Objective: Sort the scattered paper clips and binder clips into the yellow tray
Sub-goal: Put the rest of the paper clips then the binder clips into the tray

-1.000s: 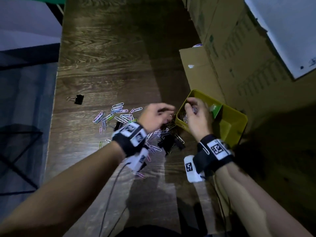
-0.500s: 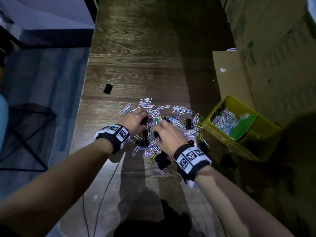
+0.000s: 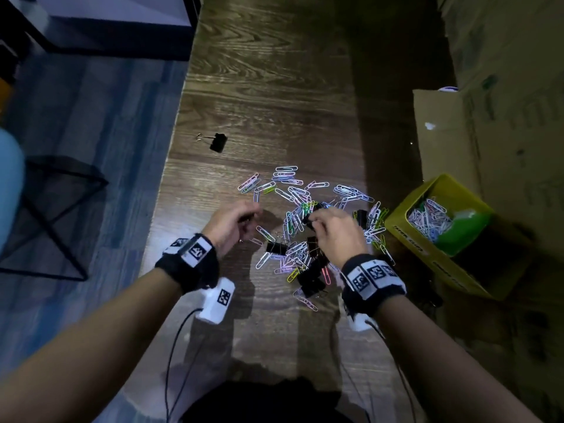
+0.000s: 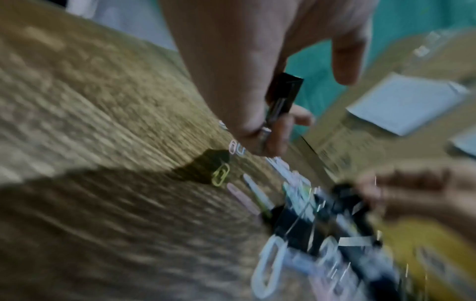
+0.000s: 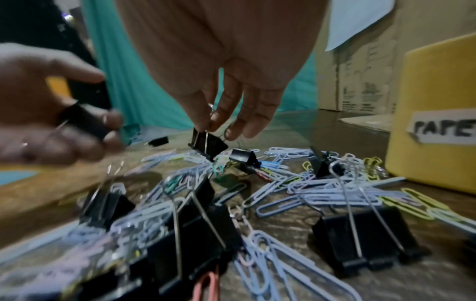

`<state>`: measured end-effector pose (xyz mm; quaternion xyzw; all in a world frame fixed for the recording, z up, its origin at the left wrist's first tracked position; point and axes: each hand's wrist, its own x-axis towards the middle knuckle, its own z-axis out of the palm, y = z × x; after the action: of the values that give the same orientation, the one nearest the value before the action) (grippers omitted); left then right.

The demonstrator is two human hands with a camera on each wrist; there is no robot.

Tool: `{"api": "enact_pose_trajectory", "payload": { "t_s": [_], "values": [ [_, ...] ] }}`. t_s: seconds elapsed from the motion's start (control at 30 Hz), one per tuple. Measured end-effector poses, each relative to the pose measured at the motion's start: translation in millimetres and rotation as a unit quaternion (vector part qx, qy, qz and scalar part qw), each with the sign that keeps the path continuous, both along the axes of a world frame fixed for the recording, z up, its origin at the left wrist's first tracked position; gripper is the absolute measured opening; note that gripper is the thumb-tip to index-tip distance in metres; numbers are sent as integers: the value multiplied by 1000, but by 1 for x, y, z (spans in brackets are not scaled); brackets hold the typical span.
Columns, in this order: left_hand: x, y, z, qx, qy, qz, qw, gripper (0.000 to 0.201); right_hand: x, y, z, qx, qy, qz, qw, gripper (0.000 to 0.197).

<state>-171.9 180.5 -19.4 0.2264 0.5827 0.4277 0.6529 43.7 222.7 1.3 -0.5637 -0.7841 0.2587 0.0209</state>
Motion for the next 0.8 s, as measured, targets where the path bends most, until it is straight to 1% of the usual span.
{"api": "enact_pose_trajectory", "payload": {
  "t_s": [0.03,0.07,0.1,0.13,0.17,0.2,0.23,0.3,0.33,0.4,0.43,0.47,0.5,0.53,0.57,0.6,0.67,0.73,0.8],
  "values": [
    [2,-4,-5,26,101,-72,992,7,3,2,3,2,17,-31,999,21],
    [3,-8,-11,59,211,-155,963,17,6,3,5,5,31,-61,998,21],
    [6,-12,-18,94,311,-242,914,32,8,4,7,7,38,-85,996,22],
    [11,-16,-25,116,392,-314,857,42,11,5,8,10,34,-101,994,22],
    [16,-19,-29,124,443,-352,815,46,13,6,9,13,22,-106,994,23],
    [21,-21,-29,130,471,-360,795,43,16,5,7,13,4,-103,995,23],
    [24,-23,-30,144,483,-349,790,35,18,4,6,11,-14,-96,995,24],
    [27,-24,-30,177,465,-328,803,19,20,0,0,4,-33,-80,996,26],
    [26,-22,-28,179,438,-323,820,14,20,-3,-3,1,-29,-75,997,26],
    [19,-13,-20,153,380,-287,866,10,20,-8,-6,-15,-28,-73,997,24],
    [12,-5,-15,135,376,-247,883,10,20,-10,-5,-27,-34,-73,996,27],
    [3,6,-9,128,393,-197,889,10,19,-12,-5,-41,-47,-68,996,35],
    [-8,18,-5,125,424,-156,883,11,18,-13,-3,-57,-66,-58,994,45],
    [-19,31,-1,119,465,-132,867,12,16,-15,-2,-68,-89,-45,993,52],
    [-29,43,1,110,507,-122,846,13,15,-17,-1,-71,-105,-32,991,54],
    [-38,56,1,104,540,-121,826,15,14,-18,-1,-70,-108,-24,991,52],
    [-49,79,-6,105,578,-149,795,16,13,-19,-4,-67,-94,-26,993,39],
    [-50,96,-15,118,584,-187,781,16,14,-19,-8,-61,-70,-37,995,28],
    [-45,109,-20,130,580,-214,775,18,18,-20,-10,-58,-45,-56,996,22]
  ]
}}
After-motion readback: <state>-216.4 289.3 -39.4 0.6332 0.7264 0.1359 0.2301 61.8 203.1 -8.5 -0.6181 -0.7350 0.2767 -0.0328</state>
